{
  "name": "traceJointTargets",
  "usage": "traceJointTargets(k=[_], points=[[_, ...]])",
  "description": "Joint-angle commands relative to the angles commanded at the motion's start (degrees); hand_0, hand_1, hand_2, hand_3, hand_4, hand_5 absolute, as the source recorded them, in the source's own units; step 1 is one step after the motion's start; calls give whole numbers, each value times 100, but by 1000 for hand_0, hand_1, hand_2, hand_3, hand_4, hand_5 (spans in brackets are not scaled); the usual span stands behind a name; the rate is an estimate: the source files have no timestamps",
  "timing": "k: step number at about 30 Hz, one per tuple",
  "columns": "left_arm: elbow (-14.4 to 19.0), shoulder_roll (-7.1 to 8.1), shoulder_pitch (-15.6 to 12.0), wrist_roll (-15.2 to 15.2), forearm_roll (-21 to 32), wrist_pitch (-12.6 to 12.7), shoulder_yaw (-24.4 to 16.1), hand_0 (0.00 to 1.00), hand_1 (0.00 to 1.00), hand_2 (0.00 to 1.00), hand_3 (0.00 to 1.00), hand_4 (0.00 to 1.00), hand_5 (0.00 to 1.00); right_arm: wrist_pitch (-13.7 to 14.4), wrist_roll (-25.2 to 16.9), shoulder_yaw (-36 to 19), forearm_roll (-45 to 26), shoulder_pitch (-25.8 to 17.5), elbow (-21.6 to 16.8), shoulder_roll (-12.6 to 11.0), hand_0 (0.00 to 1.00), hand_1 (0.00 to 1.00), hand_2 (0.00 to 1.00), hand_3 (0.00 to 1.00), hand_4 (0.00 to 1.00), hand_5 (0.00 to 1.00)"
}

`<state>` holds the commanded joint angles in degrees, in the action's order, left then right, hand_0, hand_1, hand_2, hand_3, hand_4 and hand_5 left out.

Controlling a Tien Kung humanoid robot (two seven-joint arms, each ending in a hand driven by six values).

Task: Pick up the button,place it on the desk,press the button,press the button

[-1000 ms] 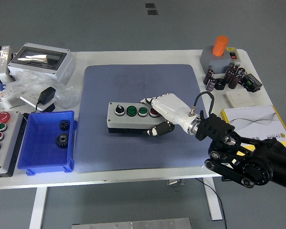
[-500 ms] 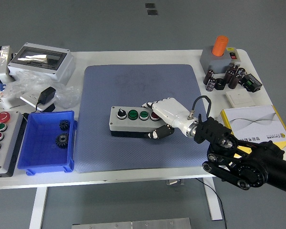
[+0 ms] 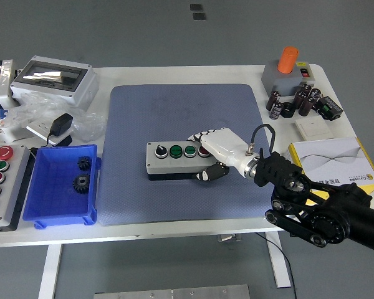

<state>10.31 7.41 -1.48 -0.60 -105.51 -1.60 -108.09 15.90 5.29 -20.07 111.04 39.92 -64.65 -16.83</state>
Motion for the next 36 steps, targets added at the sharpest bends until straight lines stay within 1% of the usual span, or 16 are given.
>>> traceJointTargets(k=[1,2,10,13,15,17,19,20,22,25,27,28,31,32,36], points=[[0,-1,-1,0,-3,-2,-4,728,729,608,649,643,238,-3,-3,-9,0,2,-20,-5,782,830,916,971,930,431],[0,-2,-3,-1,-6,-5,-8,728,729,608,649,644,239,-6,-5,-19,0,3,-42,-10,821,865,990,998,968,461],[0,-8,-8,17,-5,-34,-24,728,729,608,647,644,240,-114,10,-60,-71,-1,-225,-65,829,879,998,998,981,474],[0,-15,-13,23,0,-48,-27,728,729,608,647,644,240,-184,14,-131,-193,-23,-406,-135,829,879,998,998,981,474],[0,-18,-13,30,7,-54,-26,728,729,607,646,641,240,-232,30,-229,-269,-49,-579,-208,827,879,998,998,998,488],[0,-19,-13,36,9,-60,-27,728,729,607,646,641,240,-305,70,-391,-343,-92,-791,-312,827,879,998,998,998,488],[0,-21,-13,44,21,-62,-23,728,729,607,646,641,240,-348,109,-608,-435,-149,-1037,-466,827,879,998,998,998,488],[0,-22,-16,46,23,-63,-23,728,729,606,644,640,239,-345,126,-749,-472,-186,-1191,-577,821,851,998,998,998,523],[0,-24,-23,47,29,-62,-21,728,729,606,644,640,239,-289,140,-968,-402,-230,-1433,-763,821,851,998,998,998,523],[0,-25,-35,43,28,-58,-27,728,729,606,644,640,239,-172,184,-1262,-62,-243,-1793,-1041,821,851,998,998,998,523],[0,-26,-40,40,21,-56,-35,728,730,603,644,639,238,-270,251,-1305,252,-195,-2032,-1244,819,844,998,998,998,516],[0,-25,-41,41,17,-55,-39,728,730,603,644,639,238,-373,277,-1264,401,-153,-2151,-1347,819,844,998,998,998,516],[0,-23,-40,47,9,-54,-46,728,730,603,644,639,238,-677,290,-1090,765,-43,-2462,-1549,819,844,998,998,998,516],[0,-24,-39,49,3,-55,-51,728,730,605,642,641,240,-784,286,-1021,820,-9,-2547,-1588,676,690,649,998,777,250],[0,-25,-34,54,0,-55,-54,728,730,605,642,641,240,-1013,291,-842,813,62,-2684,-1632,676,690,649,998,777,250]])
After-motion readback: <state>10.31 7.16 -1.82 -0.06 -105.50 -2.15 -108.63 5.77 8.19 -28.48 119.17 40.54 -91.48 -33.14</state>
